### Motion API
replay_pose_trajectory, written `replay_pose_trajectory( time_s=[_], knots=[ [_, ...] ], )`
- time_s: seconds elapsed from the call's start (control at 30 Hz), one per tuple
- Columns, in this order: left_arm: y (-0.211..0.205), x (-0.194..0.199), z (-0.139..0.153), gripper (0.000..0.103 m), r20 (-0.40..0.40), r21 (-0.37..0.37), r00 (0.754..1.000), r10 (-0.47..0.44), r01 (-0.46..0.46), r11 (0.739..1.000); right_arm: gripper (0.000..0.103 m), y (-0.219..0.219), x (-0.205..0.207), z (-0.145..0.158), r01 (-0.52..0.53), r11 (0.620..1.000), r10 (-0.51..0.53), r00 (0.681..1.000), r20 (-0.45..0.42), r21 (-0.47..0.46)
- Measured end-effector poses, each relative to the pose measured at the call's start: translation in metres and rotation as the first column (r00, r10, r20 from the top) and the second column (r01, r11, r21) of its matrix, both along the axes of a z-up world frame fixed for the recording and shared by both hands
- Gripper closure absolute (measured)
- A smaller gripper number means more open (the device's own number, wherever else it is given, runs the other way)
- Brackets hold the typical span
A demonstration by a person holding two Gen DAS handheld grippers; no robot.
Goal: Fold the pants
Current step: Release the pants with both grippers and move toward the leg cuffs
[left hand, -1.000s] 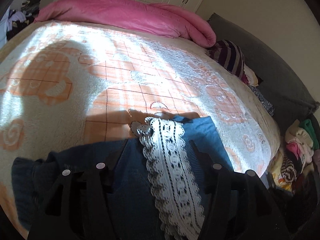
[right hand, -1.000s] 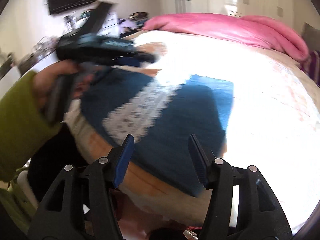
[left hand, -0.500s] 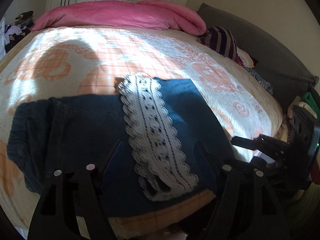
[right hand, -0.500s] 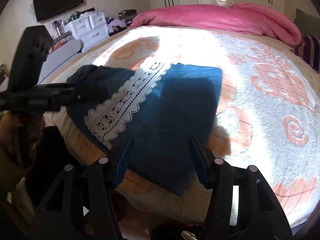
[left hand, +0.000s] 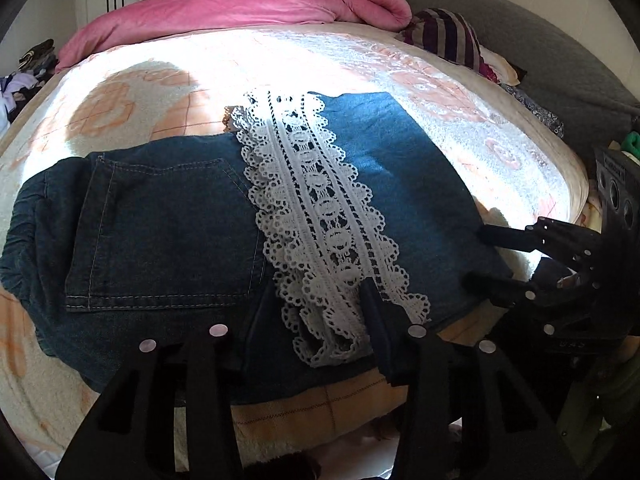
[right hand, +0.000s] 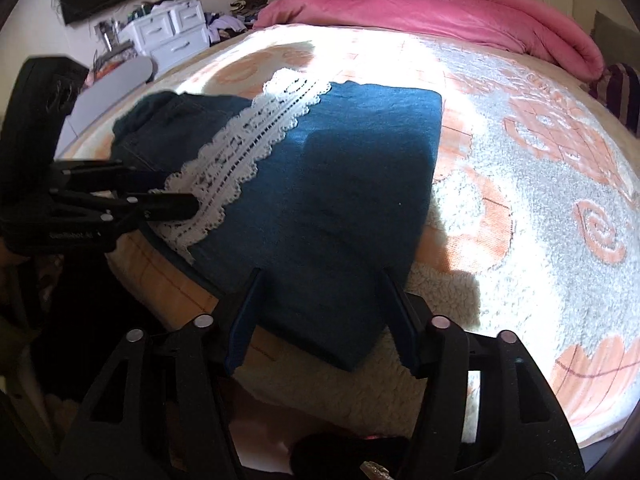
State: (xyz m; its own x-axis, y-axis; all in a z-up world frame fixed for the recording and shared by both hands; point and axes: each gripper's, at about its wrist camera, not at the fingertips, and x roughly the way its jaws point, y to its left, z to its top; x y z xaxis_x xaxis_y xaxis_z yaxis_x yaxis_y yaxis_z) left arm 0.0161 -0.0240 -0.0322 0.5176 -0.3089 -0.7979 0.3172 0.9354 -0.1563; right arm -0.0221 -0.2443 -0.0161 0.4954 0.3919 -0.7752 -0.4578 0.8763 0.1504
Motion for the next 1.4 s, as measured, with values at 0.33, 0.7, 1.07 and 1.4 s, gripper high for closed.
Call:
replay_pose_trajectory(
  time_s=[0.33, 0.7, 1.07, 1.4],
  knots=[
    [-0.005, -0.007, 0.02, 0.048, 0.026, -0.015, 1.0, -0.01, 0.01, 1.0, 0.021, -0.019, -0.004, 0.022, 0.099, 0.991, -0.103, 0.994, 0.034, 0.092],
    [-0.002, -0.009, 0.032, 0.02, 0.05, -0.005, 0.999, 0.018, -0.017, 1.0, 0.011, -0.04, -0.001, 0.027, 0.211, 0.969, -0.216, 0.976, 0.029, 0.127],
    [0.003, -0.014, 0.045, 0.005, 0.087, 0.022, 0.995, 0.04, -0.042, 0.999, 0.009, -0.047, 0.001, 0.035, 0.264, 0.955, -0.272, 0.961, 0.045, 0.135],
    [0.018, -0.016, 0.057, 0.005, 0.113, 0.008, 0.991, 0.078, -0.079, 0.997, 0.009, -0.043, 0.007, 0.048, 0.27, 0.956, -0.279, 0.958, 0.072, 0.118]
  ],
)
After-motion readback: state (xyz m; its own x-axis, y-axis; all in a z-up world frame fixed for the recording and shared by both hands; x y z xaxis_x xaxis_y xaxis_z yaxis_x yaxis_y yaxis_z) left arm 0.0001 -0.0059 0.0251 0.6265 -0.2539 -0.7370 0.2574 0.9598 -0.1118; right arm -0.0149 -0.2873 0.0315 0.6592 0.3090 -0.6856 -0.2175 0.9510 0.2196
